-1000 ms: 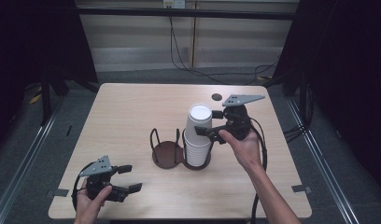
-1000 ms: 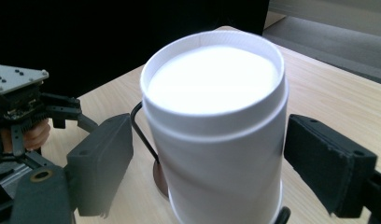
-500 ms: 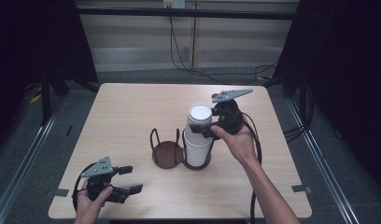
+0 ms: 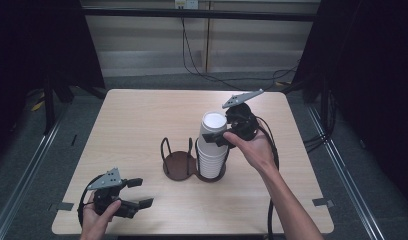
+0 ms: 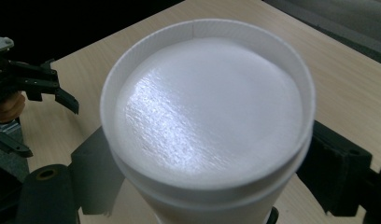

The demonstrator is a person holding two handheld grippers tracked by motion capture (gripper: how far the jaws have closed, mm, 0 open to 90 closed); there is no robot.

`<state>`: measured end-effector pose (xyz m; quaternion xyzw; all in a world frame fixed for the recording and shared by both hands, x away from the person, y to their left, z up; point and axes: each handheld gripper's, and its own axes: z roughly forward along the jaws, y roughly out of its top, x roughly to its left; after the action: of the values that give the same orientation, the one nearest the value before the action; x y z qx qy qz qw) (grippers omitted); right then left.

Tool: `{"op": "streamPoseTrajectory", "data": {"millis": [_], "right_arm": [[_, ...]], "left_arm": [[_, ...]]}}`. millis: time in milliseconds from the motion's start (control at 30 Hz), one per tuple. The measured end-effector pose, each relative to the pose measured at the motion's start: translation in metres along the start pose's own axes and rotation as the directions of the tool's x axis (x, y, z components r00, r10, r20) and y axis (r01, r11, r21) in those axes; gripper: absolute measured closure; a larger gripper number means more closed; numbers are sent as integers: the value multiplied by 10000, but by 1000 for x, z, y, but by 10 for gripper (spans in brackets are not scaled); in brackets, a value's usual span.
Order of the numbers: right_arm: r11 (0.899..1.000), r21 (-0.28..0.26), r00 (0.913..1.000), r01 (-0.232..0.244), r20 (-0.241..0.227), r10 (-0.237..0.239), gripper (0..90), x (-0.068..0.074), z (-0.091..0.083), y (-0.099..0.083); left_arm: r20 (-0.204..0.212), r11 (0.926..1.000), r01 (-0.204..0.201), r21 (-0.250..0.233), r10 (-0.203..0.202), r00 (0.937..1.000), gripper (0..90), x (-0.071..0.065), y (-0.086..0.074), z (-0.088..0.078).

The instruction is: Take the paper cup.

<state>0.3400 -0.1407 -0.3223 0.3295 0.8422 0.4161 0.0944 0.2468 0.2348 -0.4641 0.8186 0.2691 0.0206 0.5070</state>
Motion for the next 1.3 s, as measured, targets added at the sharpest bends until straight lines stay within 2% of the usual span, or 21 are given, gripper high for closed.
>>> {"op": "streamPoseTrajectory", "data": {"millis": [333,667,767,1000,1300], "right_arm": [[9982,594,9999,102,-3,-102,183,0,0,9],[9962,868,9998,89,-170,-74,190,-1,-1,14],[9950,976,9997,212,-148,-198,191,-1,-1,15],[9938,1033,9991,418,0,-421,205,2,-2,18],[9950,812,9982,577,97,-587,215,4,-6,19]], "left_arm": [[60,10000,-19,84,18,10000,167,0,0,0],[75,9999,-30,105,29,10000,167,0,0,1],[102,10000,-12,96,11,9999,167,0,0,1],[95,9999,-17,111,16,10000,166,0,0,1],[76,9998,-25,202,24,10000,167,0,0,2]]}}
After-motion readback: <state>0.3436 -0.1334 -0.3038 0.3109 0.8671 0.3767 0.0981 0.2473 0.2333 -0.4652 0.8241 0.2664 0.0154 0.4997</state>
